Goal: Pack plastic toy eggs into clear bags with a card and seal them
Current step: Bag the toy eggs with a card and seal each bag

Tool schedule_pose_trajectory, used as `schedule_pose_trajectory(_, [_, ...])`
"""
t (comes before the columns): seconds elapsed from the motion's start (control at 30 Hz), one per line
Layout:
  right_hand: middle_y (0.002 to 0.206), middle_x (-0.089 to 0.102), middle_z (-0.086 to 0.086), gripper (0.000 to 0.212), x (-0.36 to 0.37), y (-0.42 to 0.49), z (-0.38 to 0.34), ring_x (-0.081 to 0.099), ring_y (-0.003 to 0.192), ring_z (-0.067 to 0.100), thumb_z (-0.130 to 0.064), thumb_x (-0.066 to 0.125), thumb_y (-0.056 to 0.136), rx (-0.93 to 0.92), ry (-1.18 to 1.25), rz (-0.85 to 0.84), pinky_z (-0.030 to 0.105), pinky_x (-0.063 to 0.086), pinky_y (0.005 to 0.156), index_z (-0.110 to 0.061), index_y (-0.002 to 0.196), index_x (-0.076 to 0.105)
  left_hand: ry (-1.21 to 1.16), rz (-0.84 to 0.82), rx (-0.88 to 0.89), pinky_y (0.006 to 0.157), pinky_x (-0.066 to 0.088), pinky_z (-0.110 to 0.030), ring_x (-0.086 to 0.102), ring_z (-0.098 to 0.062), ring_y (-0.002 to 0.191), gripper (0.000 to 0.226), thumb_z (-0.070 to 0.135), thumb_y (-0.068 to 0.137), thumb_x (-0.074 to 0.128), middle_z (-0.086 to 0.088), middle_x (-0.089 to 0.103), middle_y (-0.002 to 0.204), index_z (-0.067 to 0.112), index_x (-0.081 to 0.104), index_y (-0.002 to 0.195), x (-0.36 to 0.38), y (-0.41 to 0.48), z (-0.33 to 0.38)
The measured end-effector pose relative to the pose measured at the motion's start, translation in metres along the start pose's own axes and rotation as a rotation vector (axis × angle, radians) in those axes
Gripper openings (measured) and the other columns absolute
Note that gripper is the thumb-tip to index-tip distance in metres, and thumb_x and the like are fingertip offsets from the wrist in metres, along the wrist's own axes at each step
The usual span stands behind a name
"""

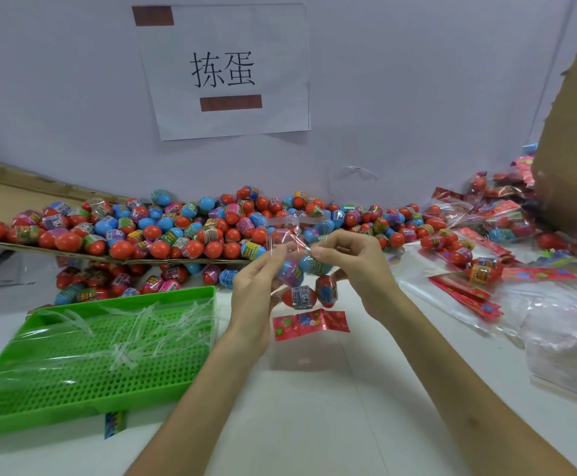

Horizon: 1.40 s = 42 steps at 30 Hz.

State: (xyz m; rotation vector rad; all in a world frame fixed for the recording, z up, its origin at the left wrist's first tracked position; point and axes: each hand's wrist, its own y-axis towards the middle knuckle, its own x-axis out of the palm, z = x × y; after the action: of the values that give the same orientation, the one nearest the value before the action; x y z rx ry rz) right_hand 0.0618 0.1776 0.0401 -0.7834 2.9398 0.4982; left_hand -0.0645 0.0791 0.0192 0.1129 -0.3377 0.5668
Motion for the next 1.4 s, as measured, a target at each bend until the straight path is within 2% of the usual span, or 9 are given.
schedule_pose_trajectory(0.13, [0.095, 0.074, -0.001, 0.009, 0.003, 0.000, 0.000, 0.072, 0.089, 0.015, -0.030, 0.076, 0.090, 0.042, 0.022, -0.006, 0.028, 0.060, 0.063, -0.030, 0.098, 0.071, -0.064, 0.053, 0.066, 0.080, 0.055, -0.027, 0.074, -0.018, 0.103, 0.022, 0.027, 0.101, 0.062, -0.003, 0.079, 0.109, 0.019, 0.078, 0.114, -0.003, 0.001, 0.003])
schedule_pose_trajectory(0.33, [0.109, 0.071, 0.007, 0.013, 0.006, 0.003, 0.001, 0.070, 0.102, 0.024, -0.031, 0.071, 0.094, 0.108, 0.042, 0.006, 0.032, 0.063, 0.076, -0.019, 0.098, 0.069, -0.117, 0.080, 0.004, 0.081, 0.055, -0.034, 0.076, -0.011, 0.094, 0.015, 0.031, 0.096, 0.069, 0.002, 0.079, 0.109, 0.031, 0.082, 0.102, -0.007, 0.003, 0.002])
schedule_pose_trajectory(0.53, [0.114, 0.072, 0.008, 0.062, 0.006, -0.004, -0.001, 0.074, 0.099, 0.025, -0.047, 0.078, 0.077, 0.448, -0.059, -0.400, 0.034, 0.060, 0.079, -0.016, 0.127, 0.059, -0.381, 0.147, -0.003, 0.062, 0.061, -0.027, 0.077, -0.013, 0.085, 0.022, 0.028, 0.089, 0.072, -0.004, 0.079, 0.110, 0.021, 0.078, 0.108, -0.013, 0.012, 0.008])
schedule_pose_trajectory(0.7, [0.088, 0.079, 0.008, 0.020, 0.015, -0.007, 0.011, 0.075, 0.079, 0.020, -0.019, 0.079, 0.089, 0.435, -0.100, -0.499, 0.029, 0.061, 0.075, -0.007, 0.103, 0.073, -0.419, 0.142, -0.009, 0.088, 0.061, -0.044, 0.076, -0.024, 0.102, 0.033, 0.032, 0.090, 0.071, -0.008, 0.078, 0.115, 0.019, 0.074, 0.120, -0.018, 0.014, 0.009])
schedule_pose_trajectory(0.9, [0.081, 0.078, 0.003, 0.016, 0.003, 0.000, 0.018, 0.073, 0.071, 0.014, -0.018, 0.081, 0.086, 0.355, -0.224, -0.449, 0.024, 0.059, 0.066, -0.013, 0.097, 0.070, -0.409, 0.165, -0.047, 0.088, 0.059, -0.042, 0.074, -0.019, 0.091, 0.017, 0.026, 0.096, 0.069, -0.003, 0.079, 0.101, 0.020, 0.083, 0.090, -0.018, 0.013, 0.009])
schedule_pose_trajectory(1.0, [0.082, 0.078, 0.003, 0.014, 0.011, -0.002, 0.022, 0.072, 0.072, 0.016, -0.017, 0.081, 0.086, 0.334, -0.090, -0.332, 0.030, 0.062, 0.069, -0.015, 0.096, 0.071, -0.511, 0.163, -0.024, 0.078, 0.064, -0.038, 0.075, -0.016, 0.084, 0.016, 0.027, 0.094, 0.068, -0.003, 0.079, 0.100, 0.019, 0.081, 0.096, -0.020, 0.015, 0.014])
schedule_pose_trajectory(1.13, [0.095, 0.077, 0.004, 0.026, 0.034, -0.017, 0.027, 0.071, 0.077, 0.018, -0.034, 0.081, 0.084, 0.310, 0.061, -0.423, 0.029, 0.057, 0.063, -0.018, 0.104, 0.074, -0.584, 0.178, 0.011, 0.049, 0.055, -0.021, 0.073, -0.009, 0.066, 0.022, 0.028, 0.090, 0.069, -0.002, 0.077, 0.088, 0.013, 0.074, 0.105, -0.024, 0.017, 0.018])
schedule_pose_trajectory(1.3, [0.083, 0.077, 0.005, 0.013, 0.041, -0.018, 0.031, 0.067, 0.064, 0.014, -0.037, 0.078, 0.087, 0.281, -0.049, -0.423, 0.024, 0.055, 0.053, -0.025, 0.080, 0.077, -0.542, 0.152, -0.028, 0.096, 0.058, -0.047, 0.071, -0.029, 0.115, 0.031, 0.028, 0.102, 0.059, -0.012, 0.074, 0.125, 0.010, 0.070, 0.125, -0.022, 0.014, 0.018])
schedule_pose_trajectory(1.4, [0.082, 0.077, 0.001, 0.015, 0.034, -0.015, 0.032, 0.068, 0.068, 0.013, -0.042, 0.080, 0.084, 0.302, -0.113, -0.485, 0.023, 0.057, 0.056, -0.028, 0.087, 0.075, -0.552, 0.156, -0.066, 0.088, 0.062, -0.044, 0.071, -0.031, 0.115, 0.034, 0.030, 0.103, 0.058, -0.012, 0.074, 0.124, 0.010, 0.070, 0.128, -0.021, 0.012, 0.016])
